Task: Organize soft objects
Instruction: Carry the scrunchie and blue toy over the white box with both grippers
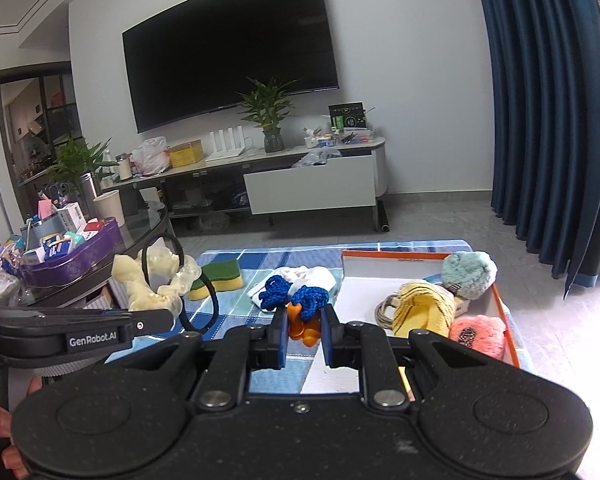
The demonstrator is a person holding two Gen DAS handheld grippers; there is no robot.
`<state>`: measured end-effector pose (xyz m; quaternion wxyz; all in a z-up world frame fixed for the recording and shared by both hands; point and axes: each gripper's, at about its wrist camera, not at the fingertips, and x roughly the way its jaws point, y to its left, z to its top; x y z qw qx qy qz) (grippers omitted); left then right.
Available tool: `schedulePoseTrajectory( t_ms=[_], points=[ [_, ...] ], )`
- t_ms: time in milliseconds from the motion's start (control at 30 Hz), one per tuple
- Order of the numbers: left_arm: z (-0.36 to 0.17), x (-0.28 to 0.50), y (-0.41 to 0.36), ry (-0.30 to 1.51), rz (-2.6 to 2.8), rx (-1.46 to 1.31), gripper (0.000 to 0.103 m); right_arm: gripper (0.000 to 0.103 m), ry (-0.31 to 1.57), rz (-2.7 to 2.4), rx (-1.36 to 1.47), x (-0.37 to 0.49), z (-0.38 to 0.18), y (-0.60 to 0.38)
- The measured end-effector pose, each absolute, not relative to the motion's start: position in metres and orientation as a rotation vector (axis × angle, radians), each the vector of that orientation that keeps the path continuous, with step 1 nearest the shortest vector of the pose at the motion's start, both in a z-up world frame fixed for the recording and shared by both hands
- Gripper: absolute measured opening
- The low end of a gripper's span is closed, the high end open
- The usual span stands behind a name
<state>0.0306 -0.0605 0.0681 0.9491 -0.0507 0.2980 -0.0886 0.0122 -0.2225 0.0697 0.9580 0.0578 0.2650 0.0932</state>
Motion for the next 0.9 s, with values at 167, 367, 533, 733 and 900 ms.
schedulePoseTrajectory(
  t_ms=[167, 367, 533, 733, 900],
  points=[
    [0.069, 0.03, -0.066, 0.606, -0.197, -0.099, 0.013, 0.021, 0.536, 0.176, 0.124, 0.01, 0.07, -0.227],
    [0.067, 0.03, -0.071, 0.611, -0.211, -0.094, 0.013, 0.021, 0.538, 0.167, 0.131, 0.009, 0.069, -0.231],
    [0.067, 0.03, -0.074, 0.615, -0.222, -0.087, 0.013, 0.021, 0.54, 0.162, 0.134, 0.01, 0.069, -0.232],
    [0.067, 0.03, -0.08, 0.622, -0.233, -0.083, 0.013, 0.021, 0.539, 0.152, 0.139, 0.01, 0.069, -0.235],
    [0.067, 0.03, -0.087, 0.625, -0.252, -0.083, 0.013, 0.021, 0.538, 0.138, 0.146, 0.009, 0.069, -0.24]
  ],
)
